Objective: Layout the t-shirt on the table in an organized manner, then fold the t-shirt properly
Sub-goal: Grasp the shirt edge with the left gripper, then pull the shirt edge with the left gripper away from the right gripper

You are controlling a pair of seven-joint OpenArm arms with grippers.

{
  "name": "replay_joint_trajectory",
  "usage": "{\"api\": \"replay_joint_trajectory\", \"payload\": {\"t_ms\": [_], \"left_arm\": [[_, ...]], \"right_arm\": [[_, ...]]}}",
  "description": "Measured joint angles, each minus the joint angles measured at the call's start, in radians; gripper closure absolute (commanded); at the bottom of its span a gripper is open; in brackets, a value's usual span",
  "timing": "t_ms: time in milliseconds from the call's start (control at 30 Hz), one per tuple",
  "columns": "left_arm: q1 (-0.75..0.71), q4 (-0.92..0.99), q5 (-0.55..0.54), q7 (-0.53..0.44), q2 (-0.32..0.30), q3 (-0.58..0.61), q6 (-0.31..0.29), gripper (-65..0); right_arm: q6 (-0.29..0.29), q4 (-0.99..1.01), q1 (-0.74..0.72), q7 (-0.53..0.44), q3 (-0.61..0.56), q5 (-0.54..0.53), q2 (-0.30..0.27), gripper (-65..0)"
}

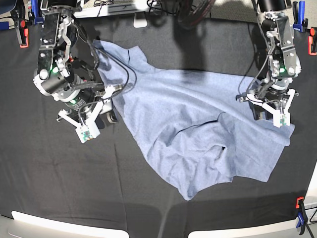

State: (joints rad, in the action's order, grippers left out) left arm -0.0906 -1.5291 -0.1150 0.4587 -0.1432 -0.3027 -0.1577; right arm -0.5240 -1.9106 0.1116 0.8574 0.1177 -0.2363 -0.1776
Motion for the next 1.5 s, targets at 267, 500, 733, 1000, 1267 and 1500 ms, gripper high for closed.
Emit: {"api": "replay_joint_trajectory", "payload": {"t_ms": [267,500,733,1000,1267,1500], "left_arm": [[0.063,0.08,0.0,0.021,-0.001,0.0,0.0,-23.0],[0.066,0.087,0.0,0.044,-0.001,0.0,0.0,-0.6],[0.031,0.048,0.0,0.07,0.001,-0.007,0.004,0.0],[-0.127,-0.154,0.0,0.066,0.0,-0.158,0.086,0.0],[-0.248,-0.155,-0.006,0.065,0.005,-0.307,0.087,0.0],[-0.299,-0.155,-0.008,0.066,0.005,-0.405,0.086,0.0]], "right_arm": [[0.0,0.0,0.0,0.009,0.0,0.0,0.0,-22.6],[0.0,0.0,0.0,0.008,0.0,0.0,0.0,-22.6],[0.0,0.0,0.0,0.008,0.0,0.0,0.0,-22.6],[0.0,0.0,0.0,0.008,0.0,0.0,0.0,-22.6],[0.0,0.0,0.0,0.008,0.0,0.0,0.0,-22.6],[0.0,0.0,0.0,0.008,0.0,0.0,0.0,-22.6]]}}
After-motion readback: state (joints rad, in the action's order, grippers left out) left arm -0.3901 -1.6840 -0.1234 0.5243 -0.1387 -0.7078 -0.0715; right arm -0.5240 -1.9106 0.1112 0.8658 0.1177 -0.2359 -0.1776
